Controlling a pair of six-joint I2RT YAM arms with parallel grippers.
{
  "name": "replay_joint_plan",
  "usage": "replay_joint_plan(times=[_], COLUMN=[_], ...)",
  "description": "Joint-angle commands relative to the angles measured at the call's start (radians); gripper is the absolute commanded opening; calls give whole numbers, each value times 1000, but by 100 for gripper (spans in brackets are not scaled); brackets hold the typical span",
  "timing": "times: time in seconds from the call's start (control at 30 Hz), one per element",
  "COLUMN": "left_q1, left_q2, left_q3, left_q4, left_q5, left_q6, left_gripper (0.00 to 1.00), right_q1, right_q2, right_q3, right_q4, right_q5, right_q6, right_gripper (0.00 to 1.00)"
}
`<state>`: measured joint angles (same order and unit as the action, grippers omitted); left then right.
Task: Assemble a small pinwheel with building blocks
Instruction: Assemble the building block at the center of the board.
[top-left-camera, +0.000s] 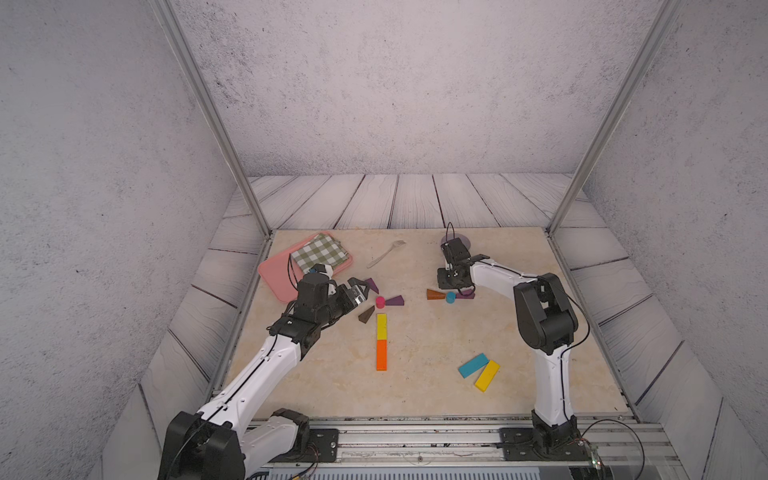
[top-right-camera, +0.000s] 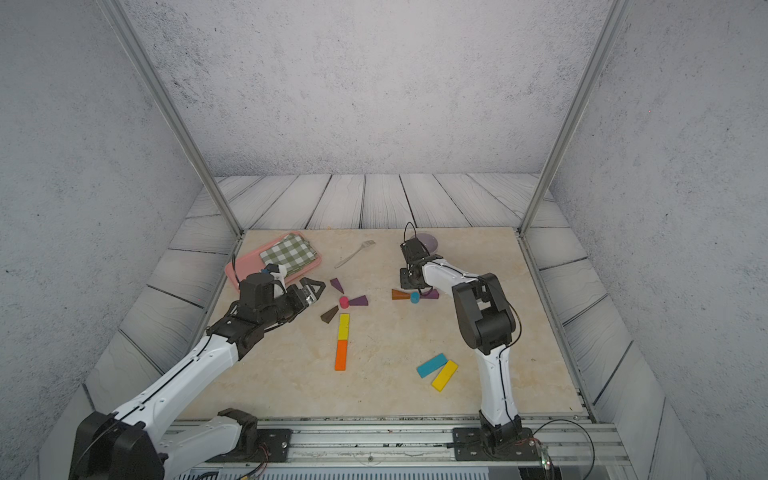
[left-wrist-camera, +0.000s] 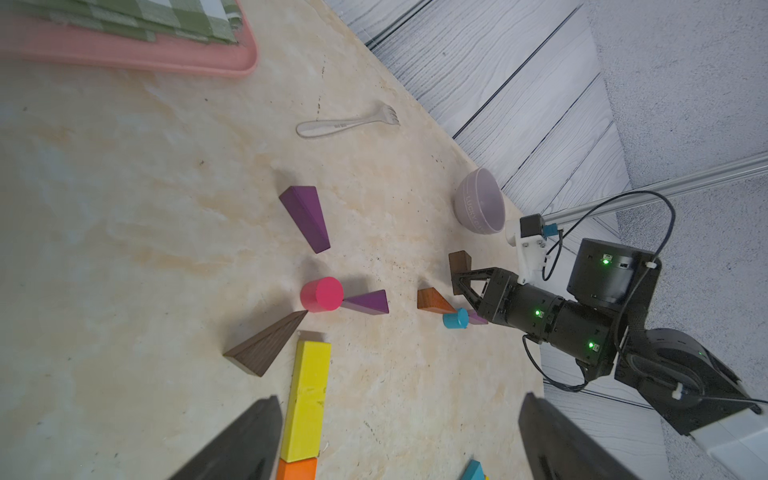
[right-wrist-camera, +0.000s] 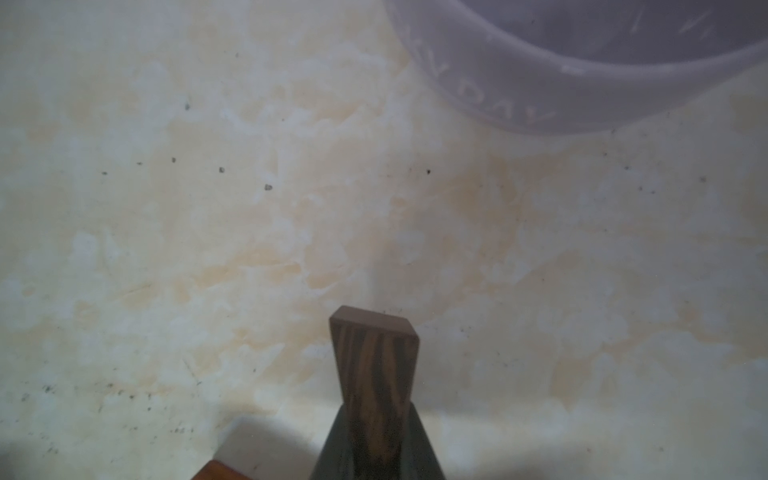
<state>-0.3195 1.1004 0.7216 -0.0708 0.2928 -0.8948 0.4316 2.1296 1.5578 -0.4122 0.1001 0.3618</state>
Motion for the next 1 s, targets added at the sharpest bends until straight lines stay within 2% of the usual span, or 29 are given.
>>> replay_joint_plan(times=[0.0, 0.3, 0.4, 0.5, 0.6, 0.77, 0.97], left_q1=[12, 18, 24, 29, 36, 48, 60], left_q2=[11, 28, 26, 21, 20, 16, 15], left_q3=[-13, -13, -14, -17, -21, -19, -21], left_q4=[17, 23, 19, 14, 14, 7, 5], left_q5=[15, 29, 31, 31, 32, 38, 45], left_q6=[21, 26, 31, 33, 34, 39, 41], left_gripper=[96, 96, 96, 96, 96, 96, 96], right_q1=[4, 4, 3, 2, 2, 2, 2], right_q2=[54, 95, 104, 102, 97, 69, 12], right_q3=[43, 74, 87, 82, 85, 115, 111], right_q4=[-53, -92, -118, -119, -124, -161, -165], right_q5=[19, 14, 31, 38, 27, 22, 28], right_q6=[10, 31, 37, 39, 41, 36, 2], right_gripper=[6, 14, 25, 29, 45, 49, 47])
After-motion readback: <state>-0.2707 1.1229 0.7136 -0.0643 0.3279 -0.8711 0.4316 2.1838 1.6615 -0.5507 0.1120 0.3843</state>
